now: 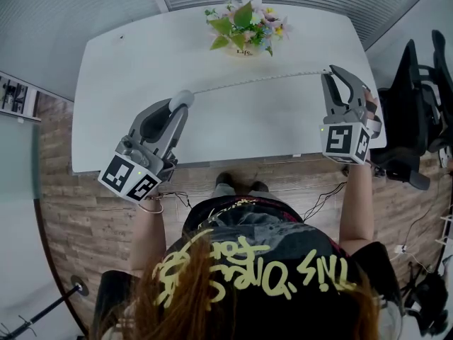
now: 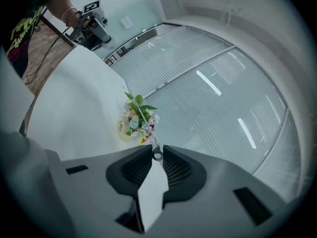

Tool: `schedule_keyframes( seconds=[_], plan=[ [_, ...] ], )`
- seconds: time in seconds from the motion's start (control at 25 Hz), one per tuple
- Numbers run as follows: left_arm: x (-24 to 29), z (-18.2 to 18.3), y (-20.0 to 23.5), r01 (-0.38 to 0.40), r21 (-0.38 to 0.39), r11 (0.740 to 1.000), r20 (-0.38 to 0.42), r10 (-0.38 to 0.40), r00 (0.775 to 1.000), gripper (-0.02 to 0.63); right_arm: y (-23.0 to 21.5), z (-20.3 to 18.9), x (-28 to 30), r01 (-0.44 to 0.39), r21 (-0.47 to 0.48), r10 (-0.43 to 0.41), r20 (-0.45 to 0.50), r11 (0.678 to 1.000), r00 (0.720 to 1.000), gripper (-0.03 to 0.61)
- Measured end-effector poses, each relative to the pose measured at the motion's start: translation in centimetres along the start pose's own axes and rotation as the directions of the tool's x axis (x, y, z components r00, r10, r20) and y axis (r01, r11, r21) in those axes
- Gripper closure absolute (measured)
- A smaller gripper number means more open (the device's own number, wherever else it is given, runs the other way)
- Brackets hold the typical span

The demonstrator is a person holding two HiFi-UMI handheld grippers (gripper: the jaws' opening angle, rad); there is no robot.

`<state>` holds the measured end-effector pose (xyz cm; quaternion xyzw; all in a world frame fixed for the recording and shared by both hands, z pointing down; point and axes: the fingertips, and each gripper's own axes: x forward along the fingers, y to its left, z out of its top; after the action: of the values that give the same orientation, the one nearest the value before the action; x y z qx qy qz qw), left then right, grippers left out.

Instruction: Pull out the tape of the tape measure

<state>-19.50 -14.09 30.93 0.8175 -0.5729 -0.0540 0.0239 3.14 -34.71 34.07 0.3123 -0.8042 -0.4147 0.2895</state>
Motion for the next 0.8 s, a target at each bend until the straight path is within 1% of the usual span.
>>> schedule_keyframes(
  seconds=[0.24,0.32,0.44,0.6,0.68,0.8],
  plan=[
    [0.5,0.0,0.0,0.005,0.003,1.000,-0.004,-0.005,1.000,0.552,-0.3,-0.3,0.0,0.011,0.019,-0.011,0.000,1.000,1.000,0.508],
    [0.8,-0.2,0.1,0.009,-0.003,1.000,-0.007,-0.009,1.000,0.553,-0.4,-0.4,0.2,0.012,0.028,-0.012,0.001,1.000,1.000,0.508],
    [0.9,-0.3,-0.1,0.033,-0.025,0.999,-0.006,-0.033,0.999,0.554,-0.4,-0.4,0.3,0.008,0.037,-0.008,0.004,0.999,1.000,0.508],
    [1.1,-0.2,-0.4,0.053,-0.070,0.996,0.000,-0.053,0.999,0.555,0.2,1.0,0.1,-0.007,0.050,0.005,0.038,0.999,0.999,0.508],
    [1.4,-0.2,-0.7,0.062,-0.069,0.996,0.001,-0.062,0.998,0.554,0.5,2.1,-0.1,-0.018,0.061,0.014,0.064,0.998,0.998,0.508],
    [1.8,-0.1,-1.1,0.075,-0.061,0.995,-0.001,-0.075,0.997,0.554,0.5,3.4,-0.3,-0.028,0.087,0.021,0.078,0.996,0.997,0.508]
  ],
)
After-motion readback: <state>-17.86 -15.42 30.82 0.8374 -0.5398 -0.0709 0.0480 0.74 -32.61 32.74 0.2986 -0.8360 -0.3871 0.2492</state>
